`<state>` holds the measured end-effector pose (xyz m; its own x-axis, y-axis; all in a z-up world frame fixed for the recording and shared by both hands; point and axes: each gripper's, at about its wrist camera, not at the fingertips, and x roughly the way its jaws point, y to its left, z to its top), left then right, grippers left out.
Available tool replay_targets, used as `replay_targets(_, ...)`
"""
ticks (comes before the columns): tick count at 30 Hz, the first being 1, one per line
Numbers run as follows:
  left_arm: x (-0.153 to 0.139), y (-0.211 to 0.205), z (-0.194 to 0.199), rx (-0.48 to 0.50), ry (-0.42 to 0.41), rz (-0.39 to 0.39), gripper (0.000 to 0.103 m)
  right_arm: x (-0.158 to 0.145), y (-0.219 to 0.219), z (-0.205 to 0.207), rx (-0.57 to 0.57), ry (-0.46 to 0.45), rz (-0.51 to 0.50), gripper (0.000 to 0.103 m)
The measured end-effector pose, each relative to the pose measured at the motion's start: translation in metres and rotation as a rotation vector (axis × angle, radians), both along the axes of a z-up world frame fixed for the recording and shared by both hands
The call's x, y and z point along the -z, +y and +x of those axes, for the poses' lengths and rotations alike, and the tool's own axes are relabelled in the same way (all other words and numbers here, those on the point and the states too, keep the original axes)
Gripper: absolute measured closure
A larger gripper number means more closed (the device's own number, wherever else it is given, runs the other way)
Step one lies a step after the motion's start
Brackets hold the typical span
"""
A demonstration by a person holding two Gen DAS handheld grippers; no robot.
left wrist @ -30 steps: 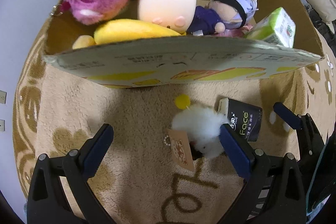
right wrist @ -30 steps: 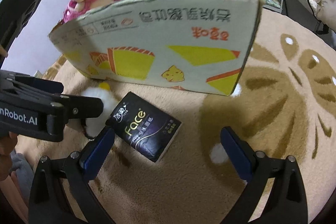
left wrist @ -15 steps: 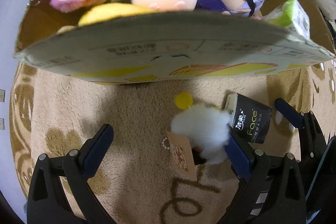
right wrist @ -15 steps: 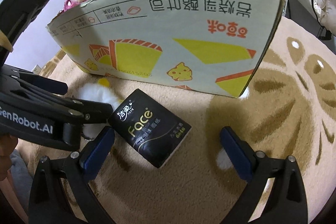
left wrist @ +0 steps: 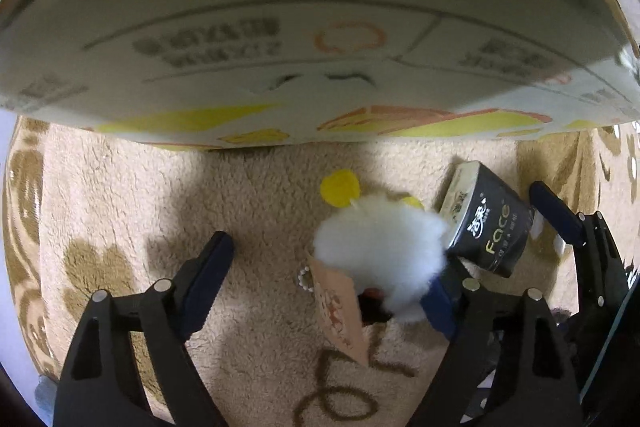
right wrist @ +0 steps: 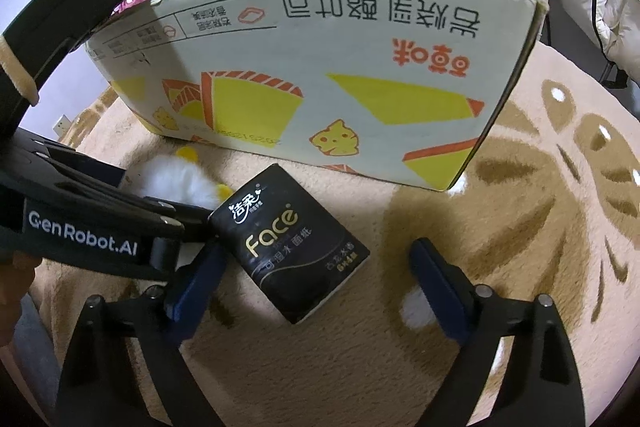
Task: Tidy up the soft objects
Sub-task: 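Move both grippers back down toward the white fluffy plush and black tissue pack, then grasp the white fluffy plush with the left gripper while the right grasps the black Face tissue pack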
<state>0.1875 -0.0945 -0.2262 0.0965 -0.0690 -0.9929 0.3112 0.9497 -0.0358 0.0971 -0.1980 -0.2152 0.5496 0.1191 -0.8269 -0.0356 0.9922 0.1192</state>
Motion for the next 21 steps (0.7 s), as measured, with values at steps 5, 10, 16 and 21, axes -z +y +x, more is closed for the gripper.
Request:
replay_targets(5,0.000,0.000,0.001,-0.009,-0.009,-0.015,0.036,-0.001,-0.004,0.000,0.010,-0.004,-0.008,0.017)
replay_targets(10,-0.001,0.006,-0.003,0.012,-0.018,-0.027,0.058,-0.003,-0.010,-0.001,0.029,-0.010,-0.017,0.037)
replay_targets(16,-0.002,0.013,-0.016,0.037,-0.042,-0.034,0.070,-0.007,-0.026,-0.004,0.037,-0.006,0.041,0.039)
replay_targets(21,-0.009,0.027,-0.029,0.045,-0.071,-0.025,0.070,-0.012,-0.033,-0.010,0.042,-0.008,0.050,0.040)
